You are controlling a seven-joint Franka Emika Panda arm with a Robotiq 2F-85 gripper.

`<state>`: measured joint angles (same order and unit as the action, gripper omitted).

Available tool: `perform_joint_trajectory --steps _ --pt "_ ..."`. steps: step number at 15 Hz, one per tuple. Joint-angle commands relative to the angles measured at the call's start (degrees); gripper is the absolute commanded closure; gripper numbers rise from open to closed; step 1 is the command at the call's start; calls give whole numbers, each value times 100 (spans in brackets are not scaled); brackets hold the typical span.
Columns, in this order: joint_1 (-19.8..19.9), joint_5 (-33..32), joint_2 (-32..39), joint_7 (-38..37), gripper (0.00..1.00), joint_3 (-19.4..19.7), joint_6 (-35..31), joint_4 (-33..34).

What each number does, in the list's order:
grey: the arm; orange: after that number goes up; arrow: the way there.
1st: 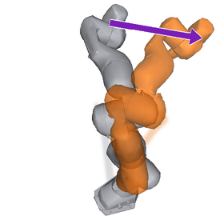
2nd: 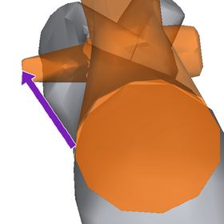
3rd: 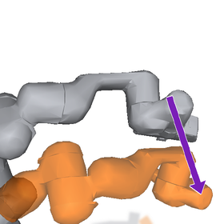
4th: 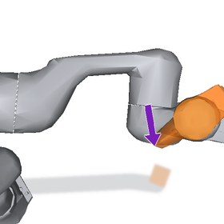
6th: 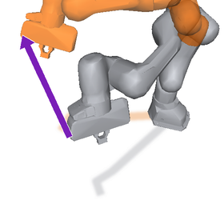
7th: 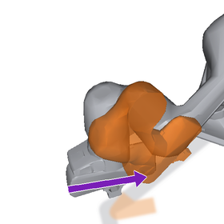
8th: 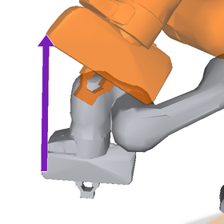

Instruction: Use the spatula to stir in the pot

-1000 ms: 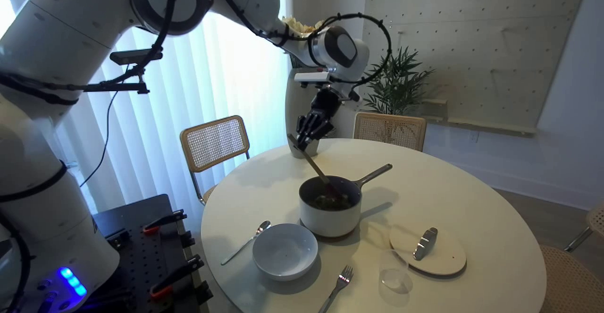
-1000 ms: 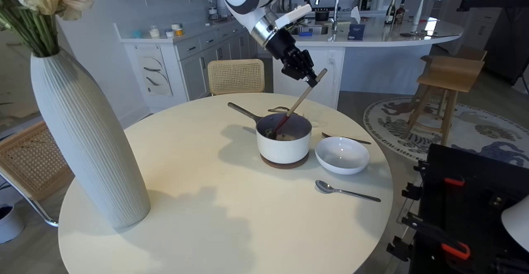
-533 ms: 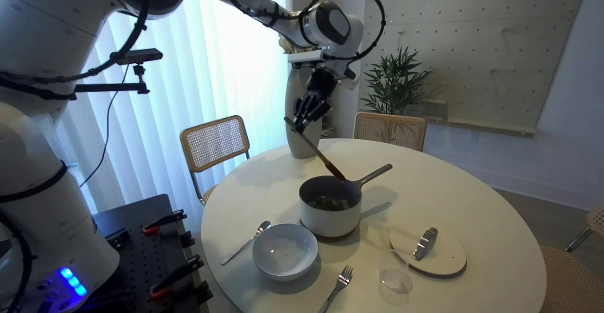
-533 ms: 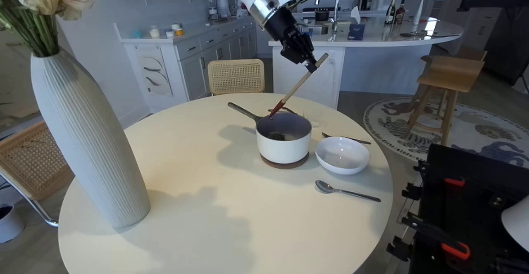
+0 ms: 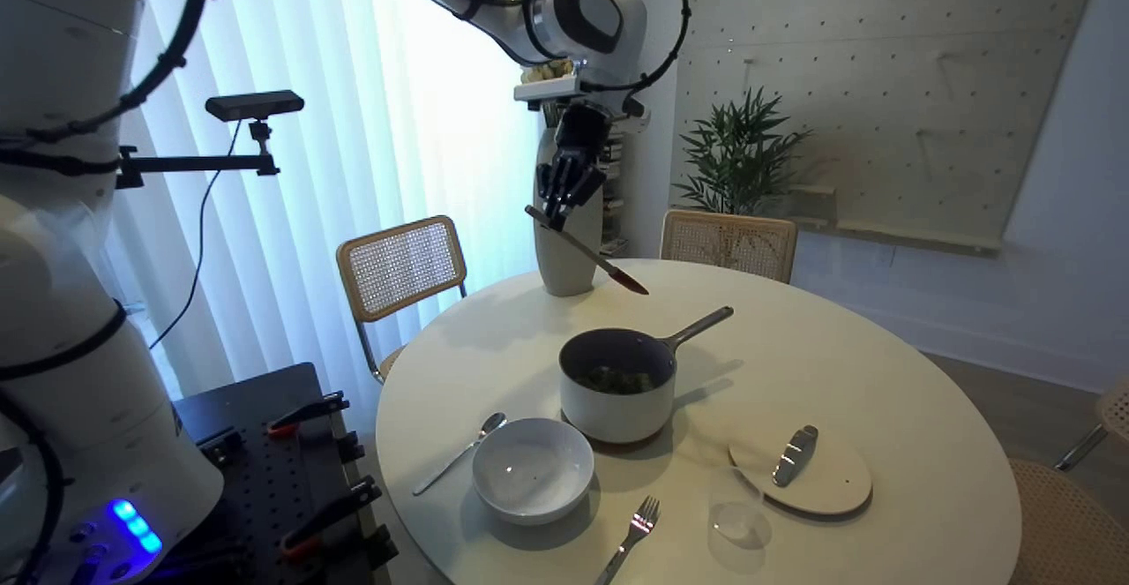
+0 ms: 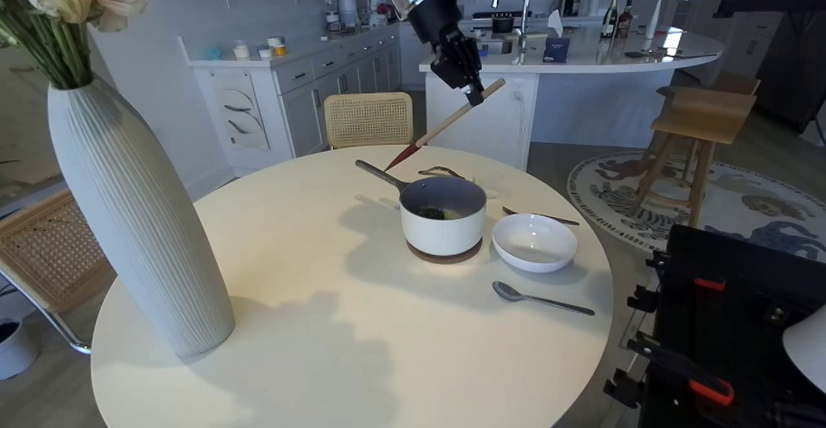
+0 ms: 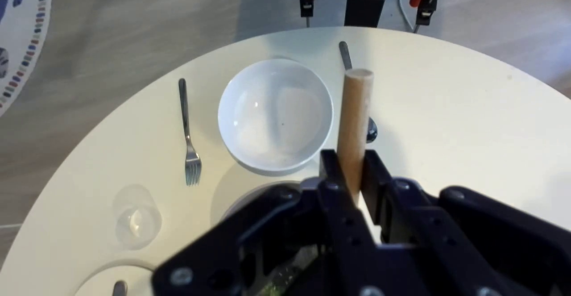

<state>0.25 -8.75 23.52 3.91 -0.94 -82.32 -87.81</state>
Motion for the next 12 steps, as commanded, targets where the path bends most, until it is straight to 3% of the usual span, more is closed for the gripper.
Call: perform_joint_trajectory --steps 1,5,12 --pt "-98 83 -886 139 96 -132 -759 -1118" --pt "-277 163 -1688 207 96 -337 -1217 -2043" --pt "-672 415 -2474 509 96 -669 -1859 -3107"
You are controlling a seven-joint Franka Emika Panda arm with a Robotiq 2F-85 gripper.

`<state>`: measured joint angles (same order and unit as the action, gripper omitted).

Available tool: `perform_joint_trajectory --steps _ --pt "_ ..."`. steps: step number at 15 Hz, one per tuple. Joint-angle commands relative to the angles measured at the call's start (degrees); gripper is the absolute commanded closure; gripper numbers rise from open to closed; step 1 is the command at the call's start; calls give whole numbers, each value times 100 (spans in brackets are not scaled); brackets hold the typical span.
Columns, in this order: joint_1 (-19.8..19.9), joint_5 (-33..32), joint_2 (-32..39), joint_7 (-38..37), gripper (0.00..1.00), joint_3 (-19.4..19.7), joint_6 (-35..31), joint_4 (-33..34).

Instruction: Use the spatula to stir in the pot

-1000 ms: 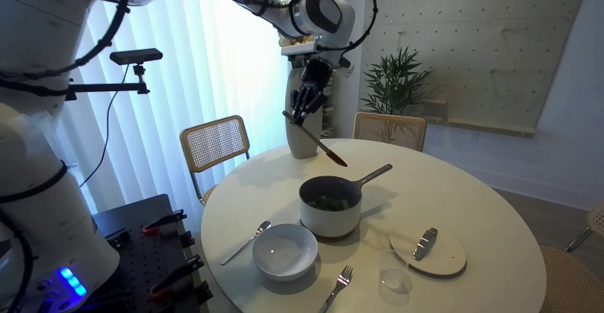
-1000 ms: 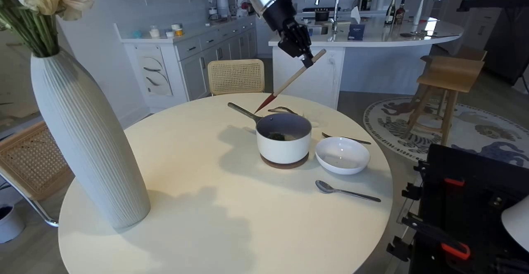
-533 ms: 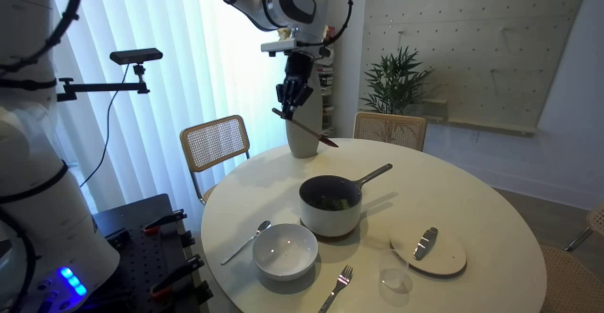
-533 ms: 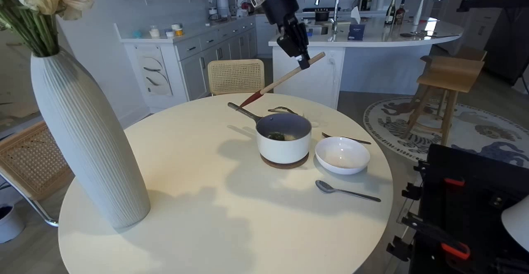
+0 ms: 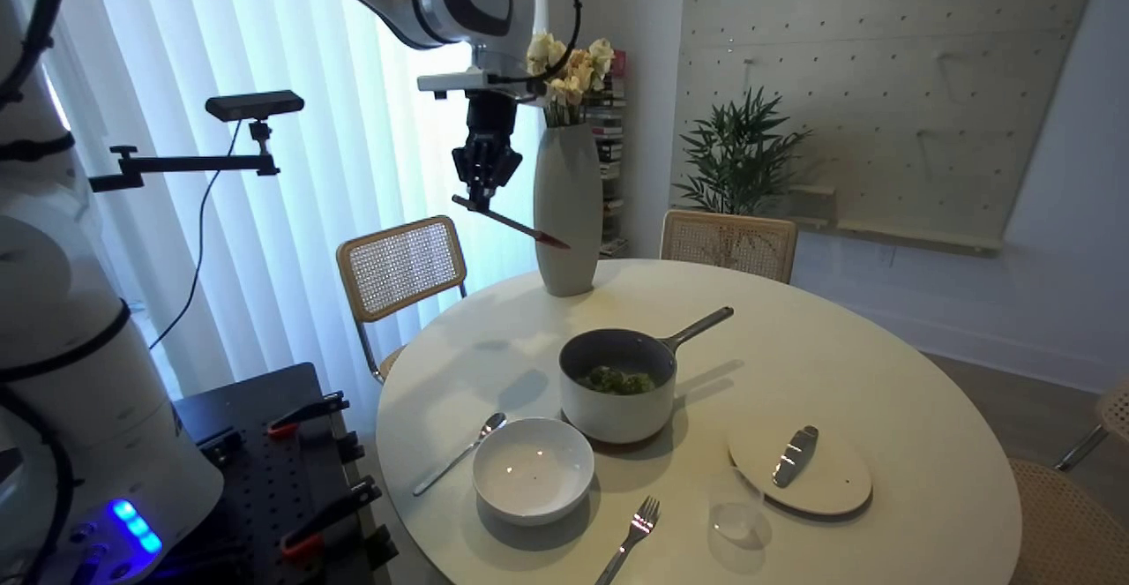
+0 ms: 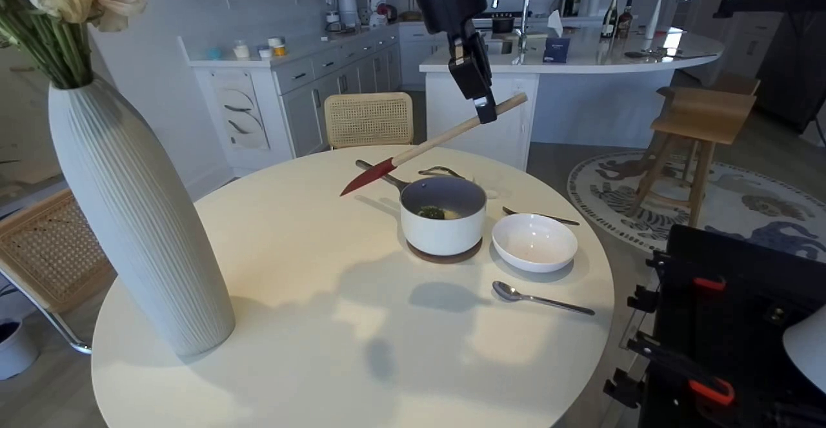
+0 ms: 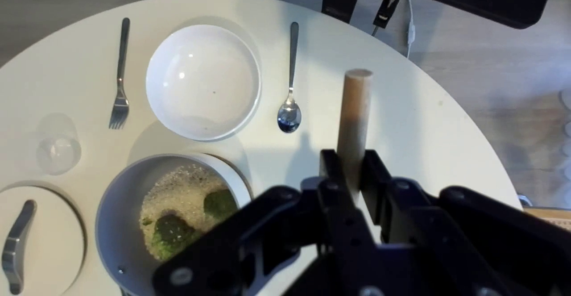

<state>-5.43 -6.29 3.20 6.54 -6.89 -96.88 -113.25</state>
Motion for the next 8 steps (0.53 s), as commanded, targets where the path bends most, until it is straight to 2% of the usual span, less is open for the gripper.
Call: perform_joint_trajectory --steps 1,4,8 --pt "-149 210 -483 268 96 -98 -527 -677" --pt "-227 336 -467 350 96 -124 -1185 -1043" --pt "-224 476 10 592 96 -107 -2020 -1253"
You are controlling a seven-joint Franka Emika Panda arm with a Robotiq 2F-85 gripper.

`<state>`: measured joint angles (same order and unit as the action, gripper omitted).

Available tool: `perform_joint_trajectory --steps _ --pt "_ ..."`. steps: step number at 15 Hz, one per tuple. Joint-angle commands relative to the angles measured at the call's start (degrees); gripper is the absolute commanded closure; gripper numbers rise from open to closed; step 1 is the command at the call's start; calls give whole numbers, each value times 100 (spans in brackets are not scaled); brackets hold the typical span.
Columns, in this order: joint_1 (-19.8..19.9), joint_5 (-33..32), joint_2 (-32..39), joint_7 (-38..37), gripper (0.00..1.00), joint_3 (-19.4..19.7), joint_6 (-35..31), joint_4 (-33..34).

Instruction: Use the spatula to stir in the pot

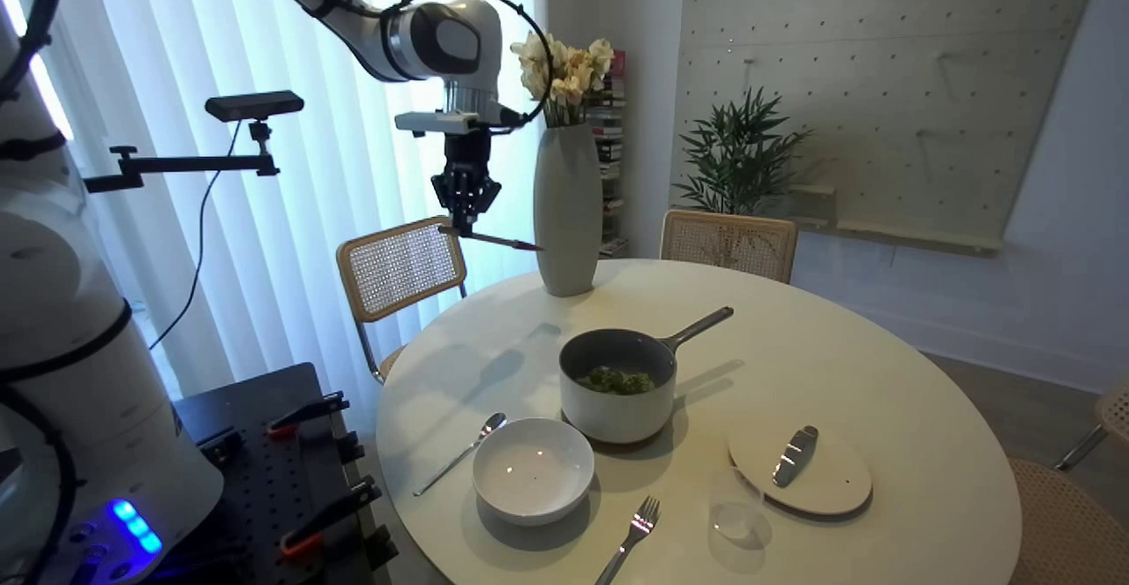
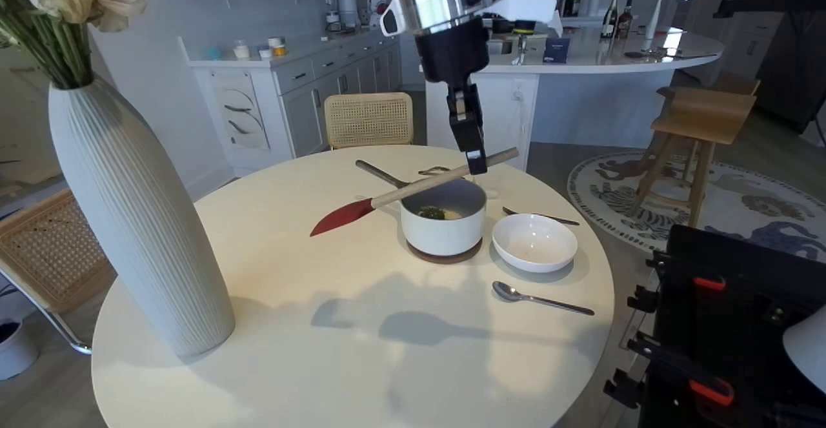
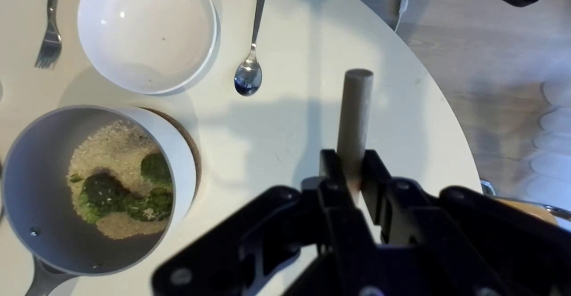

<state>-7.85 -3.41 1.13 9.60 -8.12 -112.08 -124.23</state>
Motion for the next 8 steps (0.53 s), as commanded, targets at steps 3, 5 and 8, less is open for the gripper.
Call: perform_joint_trajectory --steps 3,5,8 --pt "-16 247 543 408 96 -46 -929 -192" --pt "-61 229 803 339 96 -105 -1140 -126" --pt "-105 210 1152 157 96 -174 -1643 -100"
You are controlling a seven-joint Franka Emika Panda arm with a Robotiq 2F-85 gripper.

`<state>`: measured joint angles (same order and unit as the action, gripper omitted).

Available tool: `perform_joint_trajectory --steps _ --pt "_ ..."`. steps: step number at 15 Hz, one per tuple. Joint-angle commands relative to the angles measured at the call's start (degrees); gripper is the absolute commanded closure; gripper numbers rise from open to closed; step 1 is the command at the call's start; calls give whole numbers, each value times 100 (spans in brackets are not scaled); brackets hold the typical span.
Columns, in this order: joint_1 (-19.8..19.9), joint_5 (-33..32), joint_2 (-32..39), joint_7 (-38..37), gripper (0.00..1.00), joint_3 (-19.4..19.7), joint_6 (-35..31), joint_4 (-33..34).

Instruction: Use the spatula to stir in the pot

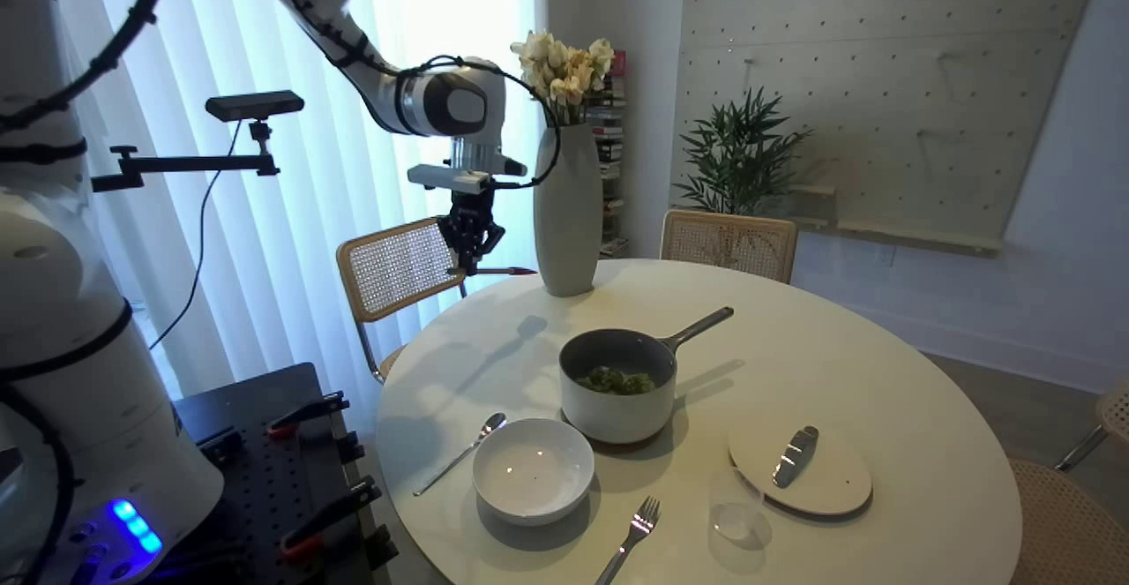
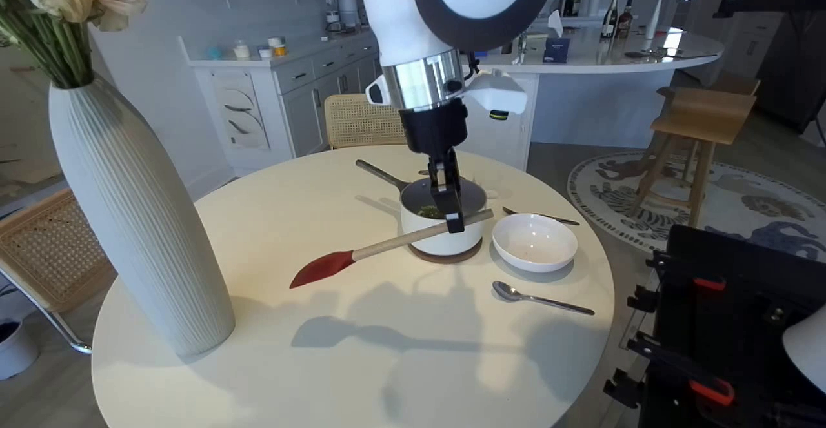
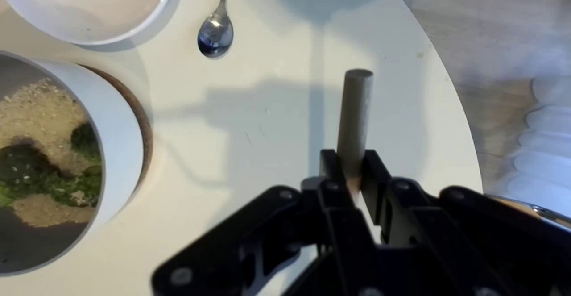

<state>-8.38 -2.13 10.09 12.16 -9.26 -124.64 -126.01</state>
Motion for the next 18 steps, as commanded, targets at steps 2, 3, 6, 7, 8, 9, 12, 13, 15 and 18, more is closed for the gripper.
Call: perform_joint_trajectory --steps 2,3,6,7,8,9,12,13,15,18 --pt "-95 19 475 -254 96 -67 -693 86" --pt "-110 -5 563 -286 96 -71 -806 72" --pt "-172 -136 754 -544 96 -15 -1158 -45" --pt "-163 -135 820 -625 96 9 -1298 -82" --pt "-150 -111 854 -763 96 37 -1452 -165" --pt "-146 -80 845 -877 96 53 -1588 -275" --pt "-95 -55 970 -987 96 121 -1976 -480" --pt "-70 -8 1012 -1000 96 129 -2173 -552" --pt "-18 175 1114 -1013 96 98 -2834 -754" --pt "-21 256 1295 -1129 96 95 -3582 -982"
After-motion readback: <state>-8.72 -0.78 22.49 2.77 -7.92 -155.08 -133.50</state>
